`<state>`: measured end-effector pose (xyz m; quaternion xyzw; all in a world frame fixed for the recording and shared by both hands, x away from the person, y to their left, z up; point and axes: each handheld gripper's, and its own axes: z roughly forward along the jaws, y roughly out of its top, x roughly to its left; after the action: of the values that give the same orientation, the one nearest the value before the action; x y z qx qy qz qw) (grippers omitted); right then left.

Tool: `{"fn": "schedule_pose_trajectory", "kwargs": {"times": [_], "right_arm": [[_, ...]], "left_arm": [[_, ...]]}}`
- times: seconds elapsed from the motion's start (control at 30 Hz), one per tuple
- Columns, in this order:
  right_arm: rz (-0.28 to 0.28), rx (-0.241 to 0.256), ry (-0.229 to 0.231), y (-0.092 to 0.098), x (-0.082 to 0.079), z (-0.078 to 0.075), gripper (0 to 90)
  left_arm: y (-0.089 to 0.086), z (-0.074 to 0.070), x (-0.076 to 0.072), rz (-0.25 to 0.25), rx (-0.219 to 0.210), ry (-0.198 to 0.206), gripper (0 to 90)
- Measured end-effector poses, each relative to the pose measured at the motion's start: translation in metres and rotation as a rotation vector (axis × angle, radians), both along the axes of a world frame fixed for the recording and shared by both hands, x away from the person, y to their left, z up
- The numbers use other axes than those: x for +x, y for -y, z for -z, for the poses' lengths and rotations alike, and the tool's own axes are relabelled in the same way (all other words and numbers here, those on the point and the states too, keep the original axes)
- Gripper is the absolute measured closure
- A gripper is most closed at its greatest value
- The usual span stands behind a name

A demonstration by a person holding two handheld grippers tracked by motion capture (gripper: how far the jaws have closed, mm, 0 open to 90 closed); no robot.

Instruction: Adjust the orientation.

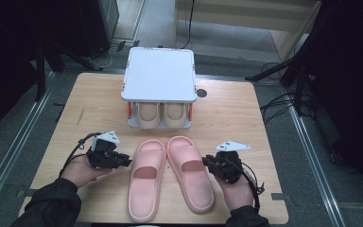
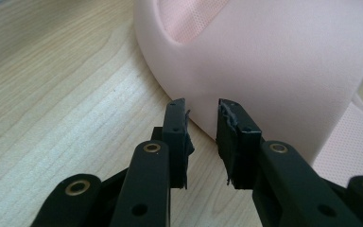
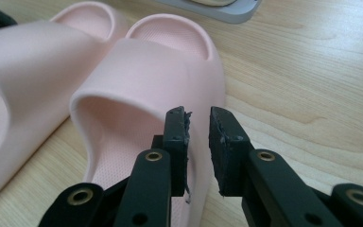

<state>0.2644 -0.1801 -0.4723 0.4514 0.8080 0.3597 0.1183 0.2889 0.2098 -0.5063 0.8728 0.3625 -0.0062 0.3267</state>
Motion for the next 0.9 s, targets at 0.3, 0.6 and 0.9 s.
{"fn": "schedule_pose_trajectory", "kwargs": {"times": [0.3, 0.6, 0.9], "right_arm": [[0.057, -0.085, -0.056, 0.004, 0.025, 0.018, 78.4], [-0.001, -0.122, -0.097, -0.01, 0.024, 0.028, 79.5], [-0.023, -0.099, -0.098, -0.017, 0.016, 0.031, 79.1]], "left_arm": [[0.006, 0.005, 0.0, 0.026, 0.031, -0.025, 72.8], [0.007, 0.005, 0.0, 0.022, 0.028, -0.033, 73.0], [0.016, 0.005, -0.004, 0.06, 0.028, -0.034, 72.8]]}}
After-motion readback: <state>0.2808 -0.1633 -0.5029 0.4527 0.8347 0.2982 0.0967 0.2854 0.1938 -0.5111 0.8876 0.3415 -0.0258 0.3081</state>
